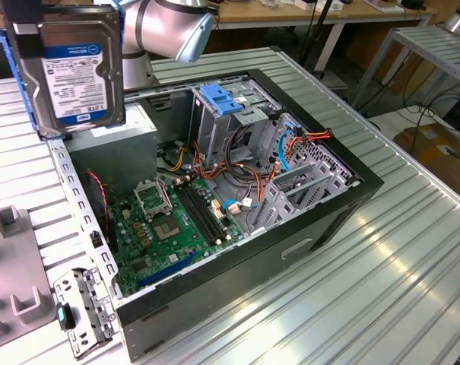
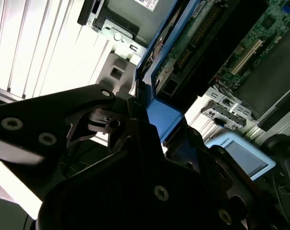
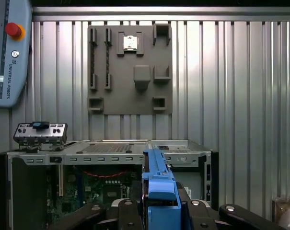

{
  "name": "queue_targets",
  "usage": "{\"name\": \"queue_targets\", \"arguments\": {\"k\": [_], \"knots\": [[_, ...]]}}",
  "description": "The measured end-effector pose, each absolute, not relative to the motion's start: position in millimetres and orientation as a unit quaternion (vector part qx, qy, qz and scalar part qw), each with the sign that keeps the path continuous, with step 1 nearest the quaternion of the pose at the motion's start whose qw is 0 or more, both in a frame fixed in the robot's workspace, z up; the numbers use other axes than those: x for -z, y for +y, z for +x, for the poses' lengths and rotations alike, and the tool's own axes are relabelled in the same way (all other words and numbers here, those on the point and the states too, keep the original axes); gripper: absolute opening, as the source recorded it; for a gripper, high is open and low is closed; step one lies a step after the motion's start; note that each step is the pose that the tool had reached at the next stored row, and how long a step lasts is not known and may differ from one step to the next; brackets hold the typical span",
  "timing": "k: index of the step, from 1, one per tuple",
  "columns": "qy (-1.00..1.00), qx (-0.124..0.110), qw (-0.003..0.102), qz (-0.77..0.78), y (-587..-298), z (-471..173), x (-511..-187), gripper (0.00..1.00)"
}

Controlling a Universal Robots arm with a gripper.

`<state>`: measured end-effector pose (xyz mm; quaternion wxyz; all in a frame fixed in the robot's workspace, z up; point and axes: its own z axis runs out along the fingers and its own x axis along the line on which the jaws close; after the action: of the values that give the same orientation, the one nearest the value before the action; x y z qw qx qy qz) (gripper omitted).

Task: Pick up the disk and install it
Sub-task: 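Pick up the disk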

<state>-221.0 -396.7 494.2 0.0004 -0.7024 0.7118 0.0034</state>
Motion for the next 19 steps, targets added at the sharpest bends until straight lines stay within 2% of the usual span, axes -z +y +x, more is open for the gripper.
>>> {"name": "queue_targets", "arguments": {"k": [10, 19], "knots": [[0.712, -0.003, 0.000, -0.702, -398, -167, -493, 0.37], [0.712, -0.003, 0.000, -0.702, -415, -164, -493, 0.37]]}}
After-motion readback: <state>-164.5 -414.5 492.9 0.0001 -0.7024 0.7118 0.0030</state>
